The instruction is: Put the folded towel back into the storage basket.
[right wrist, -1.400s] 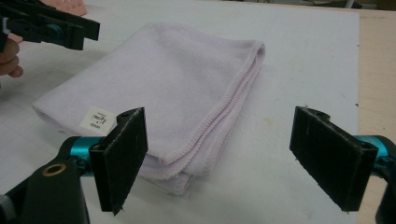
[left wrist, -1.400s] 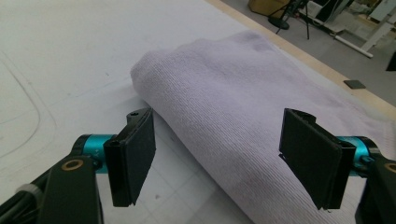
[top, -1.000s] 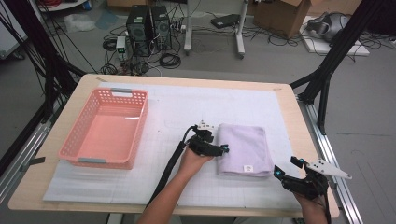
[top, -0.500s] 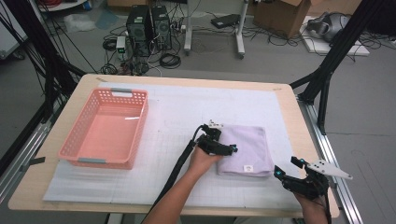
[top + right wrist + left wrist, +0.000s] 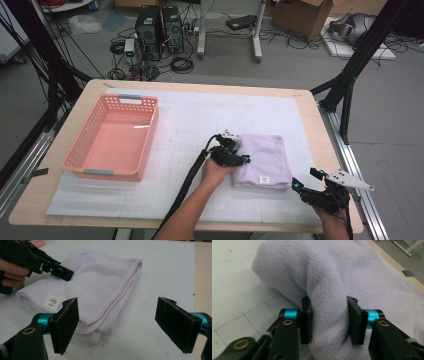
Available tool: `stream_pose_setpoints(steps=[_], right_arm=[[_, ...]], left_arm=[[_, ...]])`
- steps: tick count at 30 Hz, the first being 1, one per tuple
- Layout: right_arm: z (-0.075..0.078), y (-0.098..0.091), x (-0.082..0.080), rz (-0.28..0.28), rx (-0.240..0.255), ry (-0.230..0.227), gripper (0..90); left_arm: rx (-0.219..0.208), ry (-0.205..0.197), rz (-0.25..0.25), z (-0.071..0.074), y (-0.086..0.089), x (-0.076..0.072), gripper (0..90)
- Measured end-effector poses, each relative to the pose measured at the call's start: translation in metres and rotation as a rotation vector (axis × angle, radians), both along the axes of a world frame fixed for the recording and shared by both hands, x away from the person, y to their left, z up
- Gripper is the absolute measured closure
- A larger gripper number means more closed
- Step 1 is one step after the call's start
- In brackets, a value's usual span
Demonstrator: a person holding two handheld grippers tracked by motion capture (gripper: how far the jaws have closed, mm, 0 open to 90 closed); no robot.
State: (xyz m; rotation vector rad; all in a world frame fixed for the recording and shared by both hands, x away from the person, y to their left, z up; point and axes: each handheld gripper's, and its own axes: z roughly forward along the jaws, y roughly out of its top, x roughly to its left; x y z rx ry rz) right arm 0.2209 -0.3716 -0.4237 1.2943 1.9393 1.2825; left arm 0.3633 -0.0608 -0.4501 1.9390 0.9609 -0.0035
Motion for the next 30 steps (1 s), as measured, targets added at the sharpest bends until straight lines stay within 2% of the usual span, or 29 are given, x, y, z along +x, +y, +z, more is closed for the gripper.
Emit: stream_pose_setpoints(steps=[2,7,10,14,22,30], right_arm=[[0.0,-0.001,0.0,-0.001,0.0,-0.005,18.3],[0.0,-0.003,-0.002,-0.007,0.004,0.001,18.3],[0.0,-0.004,-0.004,-0.014,0.008,0.001,18.3],[0.0,-0.006,-0.005,-0.019,0.006,-0.001,18.3],[-0.001,-0.007,-0.005,-0.024,0.003,0.003,18.3],[-0.001,-0.005,-0.003,-0.019,0.0,0.001,18.3]], left_arm=[[-0.023,-0.004,-0.003,0.0,0.003,-0.001,66.0],[-0.086,-0.009,-0.01,-0.001,0.014,-0.004,69.0],[-0.099,-0.023,-0.018,0.002,0.019,-0.006,69.5],[-0.113,-0.075,-0.029,0.01,0.029,-0.01,69.9],[-0.155,-0.178,-0.04,0.02,0.061,-0.021,70.1],[-0.182,-0.238,-0.025,0.031,0.087,-0.03,70.4]])
